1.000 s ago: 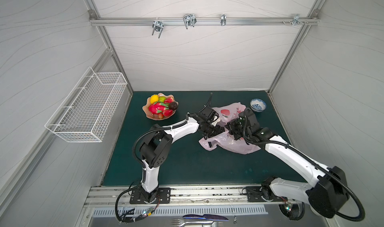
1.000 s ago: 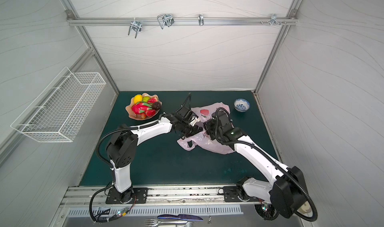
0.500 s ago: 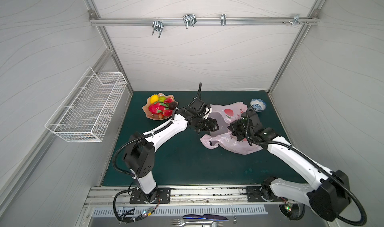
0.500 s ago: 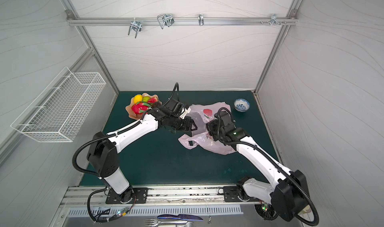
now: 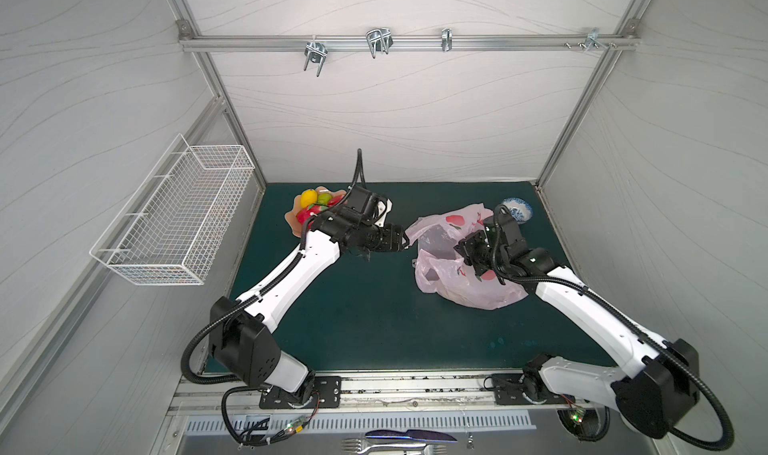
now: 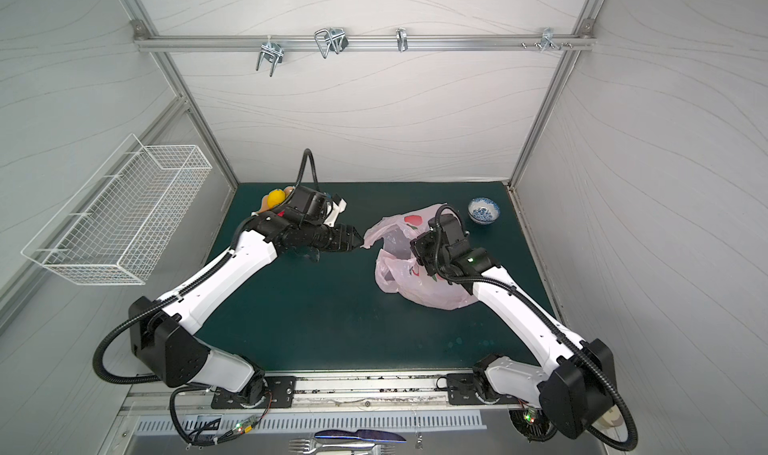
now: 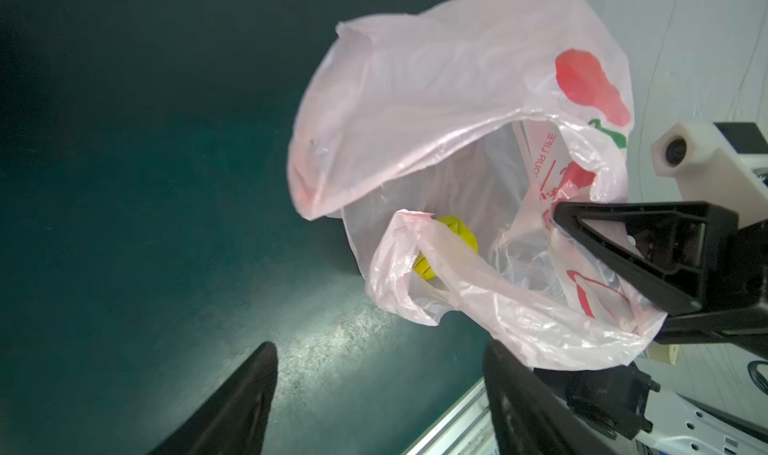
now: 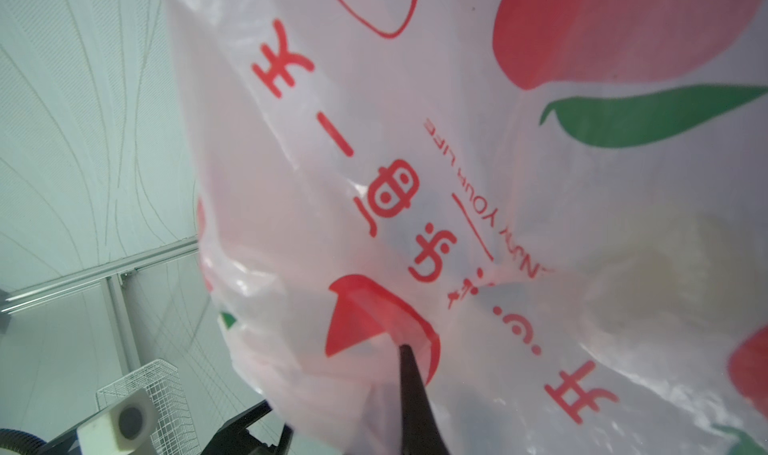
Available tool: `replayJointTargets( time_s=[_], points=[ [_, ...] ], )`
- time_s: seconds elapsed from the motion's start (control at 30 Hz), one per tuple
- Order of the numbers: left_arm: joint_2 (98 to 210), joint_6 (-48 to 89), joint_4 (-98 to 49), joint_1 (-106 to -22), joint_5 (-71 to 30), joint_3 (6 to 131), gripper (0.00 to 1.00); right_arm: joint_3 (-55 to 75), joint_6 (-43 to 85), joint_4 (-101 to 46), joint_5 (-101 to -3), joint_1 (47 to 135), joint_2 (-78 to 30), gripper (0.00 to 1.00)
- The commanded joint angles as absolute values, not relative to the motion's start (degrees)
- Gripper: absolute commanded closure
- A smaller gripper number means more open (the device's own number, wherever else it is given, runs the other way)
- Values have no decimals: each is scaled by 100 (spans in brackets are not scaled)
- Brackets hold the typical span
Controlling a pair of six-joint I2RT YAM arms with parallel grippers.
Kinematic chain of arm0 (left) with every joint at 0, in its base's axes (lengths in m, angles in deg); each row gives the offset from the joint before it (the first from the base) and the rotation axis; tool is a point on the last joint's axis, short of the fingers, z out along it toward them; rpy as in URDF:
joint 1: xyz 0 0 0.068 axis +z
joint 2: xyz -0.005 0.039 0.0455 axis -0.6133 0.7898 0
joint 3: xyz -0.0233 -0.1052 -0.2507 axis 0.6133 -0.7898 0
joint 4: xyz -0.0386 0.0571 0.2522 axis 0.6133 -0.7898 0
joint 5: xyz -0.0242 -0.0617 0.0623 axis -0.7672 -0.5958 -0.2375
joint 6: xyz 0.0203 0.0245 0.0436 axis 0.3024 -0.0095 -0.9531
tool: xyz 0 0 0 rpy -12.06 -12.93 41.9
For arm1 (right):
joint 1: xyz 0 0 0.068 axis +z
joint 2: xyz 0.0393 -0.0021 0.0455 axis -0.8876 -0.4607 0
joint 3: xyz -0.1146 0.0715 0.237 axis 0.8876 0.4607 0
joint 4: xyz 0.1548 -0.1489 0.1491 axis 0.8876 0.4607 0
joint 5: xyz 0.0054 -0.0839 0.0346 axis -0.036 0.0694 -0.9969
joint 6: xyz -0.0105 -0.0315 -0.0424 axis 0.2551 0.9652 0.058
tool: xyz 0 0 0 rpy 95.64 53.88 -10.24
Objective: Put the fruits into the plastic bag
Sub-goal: 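Withdraw the left gripper from the bag back over the fruit plate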
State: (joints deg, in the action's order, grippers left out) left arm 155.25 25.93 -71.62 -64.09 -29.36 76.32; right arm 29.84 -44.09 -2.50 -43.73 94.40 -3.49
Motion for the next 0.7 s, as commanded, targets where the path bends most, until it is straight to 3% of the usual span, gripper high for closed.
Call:
replayJointTargets(
  time_s=[0.0, 0.4, 0.67],
  points=[
    [15499, 2329, -7635, -6013, -2636, 7922, 19, 2909, -4353, -53, -4443, 9410, -416, 100],
    [16073, 2152, -8176, -4847, -1839, 8386, 17, 2841, -4317, -159, -4602, 9409, -570, 100],
    [16622, 2300, -8277, -4717, -1368, 8714, 14, 2802, -4317, -181, -4647, 9409, -583, 100]
  ],
)
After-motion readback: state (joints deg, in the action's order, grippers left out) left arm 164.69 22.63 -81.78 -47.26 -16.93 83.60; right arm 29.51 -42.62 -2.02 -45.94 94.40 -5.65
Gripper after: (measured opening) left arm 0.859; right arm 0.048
